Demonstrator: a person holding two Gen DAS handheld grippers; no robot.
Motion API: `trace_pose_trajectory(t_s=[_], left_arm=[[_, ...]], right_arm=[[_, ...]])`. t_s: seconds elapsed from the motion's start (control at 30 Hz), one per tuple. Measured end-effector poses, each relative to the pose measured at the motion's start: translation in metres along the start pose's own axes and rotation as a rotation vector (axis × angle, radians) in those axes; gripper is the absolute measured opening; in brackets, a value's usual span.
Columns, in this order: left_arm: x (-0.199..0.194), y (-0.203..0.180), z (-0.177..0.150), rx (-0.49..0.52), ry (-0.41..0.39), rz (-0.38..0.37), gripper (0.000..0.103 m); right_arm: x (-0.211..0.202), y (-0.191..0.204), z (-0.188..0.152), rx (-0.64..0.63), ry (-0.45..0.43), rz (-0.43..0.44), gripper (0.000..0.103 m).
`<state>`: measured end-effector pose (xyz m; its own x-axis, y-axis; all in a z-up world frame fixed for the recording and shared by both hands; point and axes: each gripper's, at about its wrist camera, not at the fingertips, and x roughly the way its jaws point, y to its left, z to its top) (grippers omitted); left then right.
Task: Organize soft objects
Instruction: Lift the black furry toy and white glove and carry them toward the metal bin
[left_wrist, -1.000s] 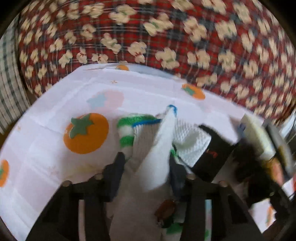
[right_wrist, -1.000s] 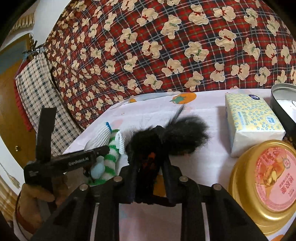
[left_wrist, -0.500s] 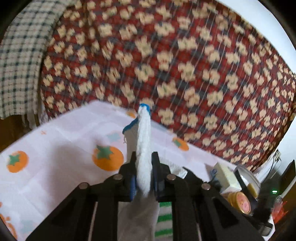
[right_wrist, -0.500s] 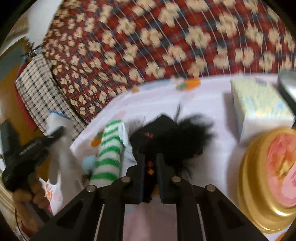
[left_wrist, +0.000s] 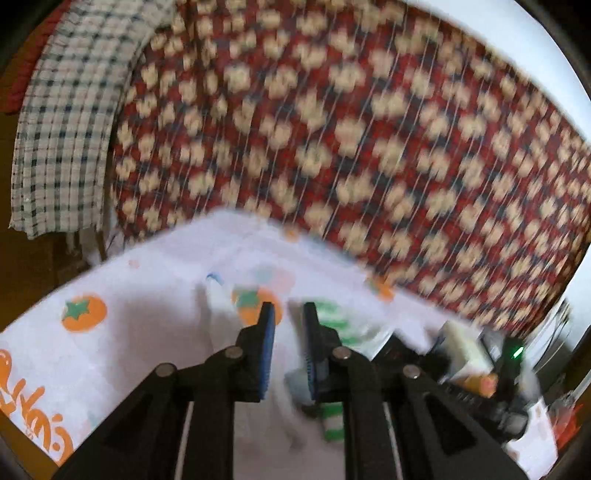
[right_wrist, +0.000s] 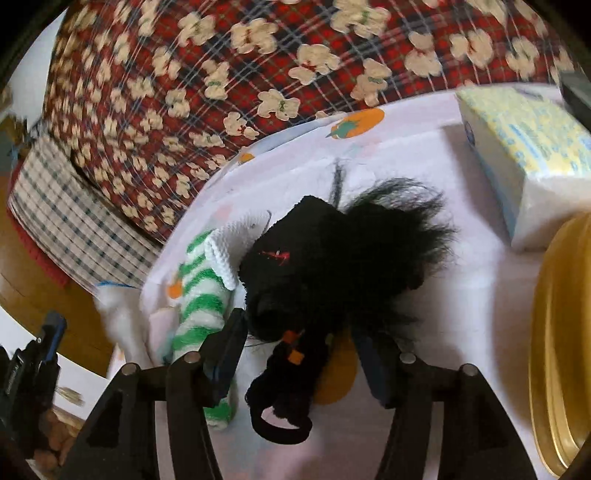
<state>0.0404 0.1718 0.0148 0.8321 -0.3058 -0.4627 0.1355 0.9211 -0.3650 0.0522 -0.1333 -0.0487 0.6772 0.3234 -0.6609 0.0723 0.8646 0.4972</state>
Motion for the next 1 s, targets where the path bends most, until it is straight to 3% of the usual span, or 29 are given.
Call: trace_pose_trajectory(t_s=[0.03,0.07,0.1,0.17,0.27,0.33,0.37,0.43,0.47,0.53,0.6,0.73,1.0], left_arm=[[0.010,0.000,-0.005,0.003,0.047,0.013,0.029],[0.024,0.002,-0.010,-0.001,0.087,0.029,0.041],[0.032,0.004,-0.014,-0.010,0.108,0.045,0.051],[0.047,0.013,-0.018,-0.055,0.156,0.091,0.057],[0.063,0.030,-0.016,-0.172,0.201,0.088,0.070],[0.076,0.034,-0.013,-0.192,0.220,0.114,0.070],[0.082,0.035,-0.012,-0.182,0.226,0.143,0.069],[0.097,0.036,-0.013,-0.155,0.265,0.179,0.043],[0.103,0.035,-0.017,-0.133,0.288,0.178,0.034],[0.099,0.032,-0.019,-0.098,0.255,0.178,0.026],[0.093,0.037,-0.018,-0.144,0.222,0.139,0.018],[0.070,0.041,-0.014,-0.188,0.104,0.085,0.017],[0.007,0.031,-0.006,-0.152,-0.145,-0.022,0.017]], right_arm=[[0.001,0.005,-0.001,-0.040,-0.002,-0.026,0.061],[0.003,0.009,-0.002,-0.077,-0.001,-0.051,0.058],[0.004,0.012,-0.003,-0.096,0.004,-0.063,0.040],[0.005,0.007,-0.003,-0.093,0.024,-0.044,0.032],[0.002,-0.003,-0.004,-0.065,0.029,-0.018,0.026],[-0.003,-0.007,-0.005,-0.040,0.021,0.008,0.025],[-0.006,-0.008,-0.006,-0.028,0.012,0.025,0.025],[-0.014,-0.008,-0.007,-0.023,-0.019,0.039,0.025],[-0.016,-0.007,-0.007,-0.022,-0.033,0.038,0.025],[-0.023,-0.007,-0.007,-0.022,-0.067,0.040,0.025],[-0.029,-0.007,-0.007,-0.023,-0.092,0.046,0.025],[-0.045,-0.005,-0.006,-0.025,-0.166,0.060,0.025],[-0.097,-0.007,-0.005,-0.035,-0.441,-0.004,0.025]])
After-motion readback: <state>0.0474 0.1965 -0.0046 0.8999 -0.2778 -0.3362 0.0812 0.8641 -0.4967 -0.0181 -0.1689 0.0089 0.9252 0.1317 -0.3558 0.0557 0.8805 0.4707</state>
